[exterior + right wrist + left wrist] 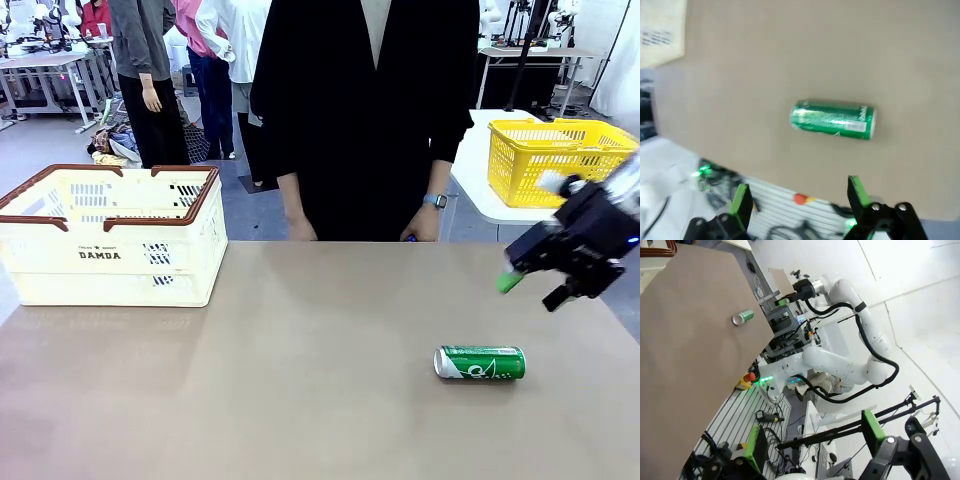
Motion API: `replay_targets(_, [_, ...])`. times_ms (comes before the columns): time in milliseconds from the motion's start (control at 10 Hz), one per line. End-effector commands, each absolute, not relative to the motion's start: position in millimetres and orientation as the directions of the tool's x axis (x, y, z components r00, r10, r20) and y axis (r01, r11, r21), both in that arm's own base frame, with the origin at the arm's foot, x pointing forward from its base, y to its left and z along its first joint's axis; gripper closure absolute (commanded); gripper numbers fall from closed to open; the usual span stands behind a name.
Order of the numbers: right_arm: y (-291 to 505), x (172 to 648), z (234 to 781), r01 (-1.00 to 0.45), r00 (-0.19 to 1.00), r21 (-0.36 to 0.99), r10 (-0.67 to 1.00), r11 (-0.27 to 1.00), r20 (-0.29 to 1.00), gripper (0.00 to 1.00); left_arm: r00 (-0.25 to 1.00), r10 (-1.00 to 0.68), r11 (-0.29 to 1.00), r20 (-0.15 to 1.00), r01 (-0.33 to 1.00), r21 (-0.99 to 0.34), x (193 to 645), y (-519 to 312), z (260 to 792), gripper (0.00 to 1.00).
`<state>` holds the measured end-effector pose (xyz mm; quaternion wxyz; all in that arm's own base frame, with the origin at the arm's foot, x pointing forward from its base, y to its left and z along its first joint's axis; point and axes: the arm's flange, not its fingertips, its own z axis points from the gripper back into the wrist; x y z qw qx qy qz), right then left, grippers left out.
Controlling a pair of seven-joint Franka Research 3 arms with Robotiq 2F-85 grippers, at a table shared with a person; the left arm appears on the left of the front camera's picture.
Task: Place the drinks into the Shopping basket.
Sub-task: Pick up one drink and place it into the Shopping basket.
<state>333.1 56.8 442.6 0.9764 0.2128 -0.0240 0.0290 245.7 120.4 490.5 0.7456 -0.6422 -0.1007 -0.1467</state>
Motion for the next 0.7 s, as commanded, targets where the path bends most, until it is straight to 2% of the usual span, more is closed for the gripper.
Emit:
replay_targets(0, [74, 315, 405, -0.122, 0.988, 0.252, 0.094, 0.96, 0.123, 0.0, 0.936, -0.073, 0.107, 0.345, 0.351, -0.93, 245, 119, 494, 0.0])
replay_targets(100, [83, 303, 396, -0.176, 0.979, 0.248, 0.144, 0.952, 0.143, 0.0, 0.936, -0.073, 0.107, 0.345, 0.351, -0.93, 245, 119, 494, 0.0])
replay_targets(200, [73, 292, 408, -0.201, 0.972, 0.317, 0.148, 0.927, 0.182, 0.0, 0.936, -0.073, 0.107, 0.345, 0.351, -0.93, 245, 119, 494, 0.0])
replay_targets(300, [93, 340, 427, -0.152, 0.987, 0.271, 0.133, 0.95, 0.089, 0.0, 0.936, -0.073, 0.107, 0.345, 0.351, -0.93, 245, 119, 494, 0.0])
replay_targets(600, [96, 340, 429, -0.17, 0.983, 0.264, 0.145, 0.949, 0.112, 0.0, 0.936, -0.073, 0.107, 0.345, 0.351, -0.93, 245, 119, 494, 0.0])
